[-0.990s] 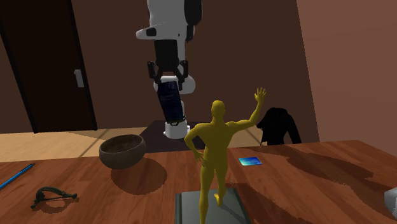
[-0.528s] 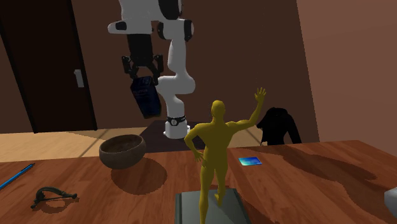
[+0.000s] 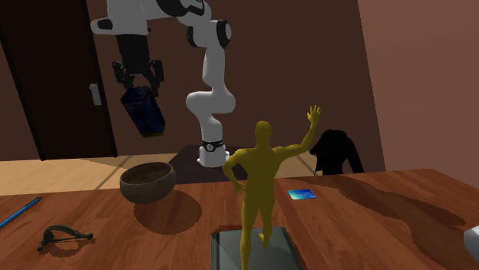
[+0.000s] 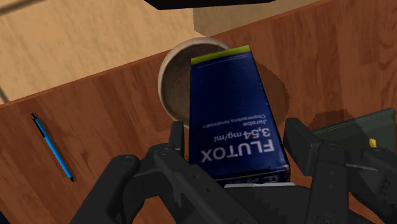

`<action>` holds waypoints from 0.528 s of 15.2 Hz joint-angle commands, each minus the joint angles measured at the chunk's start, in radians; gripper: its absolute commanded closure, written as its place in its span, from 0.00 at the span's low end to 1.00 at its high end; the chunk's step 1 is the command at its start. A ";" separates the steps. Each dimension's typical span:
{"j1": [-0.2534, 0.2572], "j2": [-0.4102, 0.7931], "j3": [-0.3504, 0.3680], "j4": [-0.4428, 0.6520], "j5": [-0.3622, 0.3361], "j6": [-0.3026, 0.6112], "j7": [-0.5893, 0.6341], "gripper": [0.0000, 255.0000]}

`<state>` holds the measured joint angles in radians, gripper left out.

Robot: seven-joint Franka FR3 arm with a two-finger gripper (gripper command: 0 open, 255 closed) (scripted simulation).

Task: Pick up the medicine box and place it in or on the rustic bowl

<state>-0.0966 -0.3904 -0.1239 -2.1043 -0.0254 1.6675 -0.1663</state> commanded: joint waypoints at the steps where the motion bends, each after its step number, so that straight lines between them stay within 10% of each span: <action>1: -0.006 0.002 -0.011 -0.018 -0.005 0.021 -0.016 1.00; 8: -0.007 0.002 -0.014 -0.112 -0.007 0.115 -0.017 1.00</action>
<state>-0.1035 -0.3901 -0.1370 -2.2056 -0.0321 1.7686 -0.1820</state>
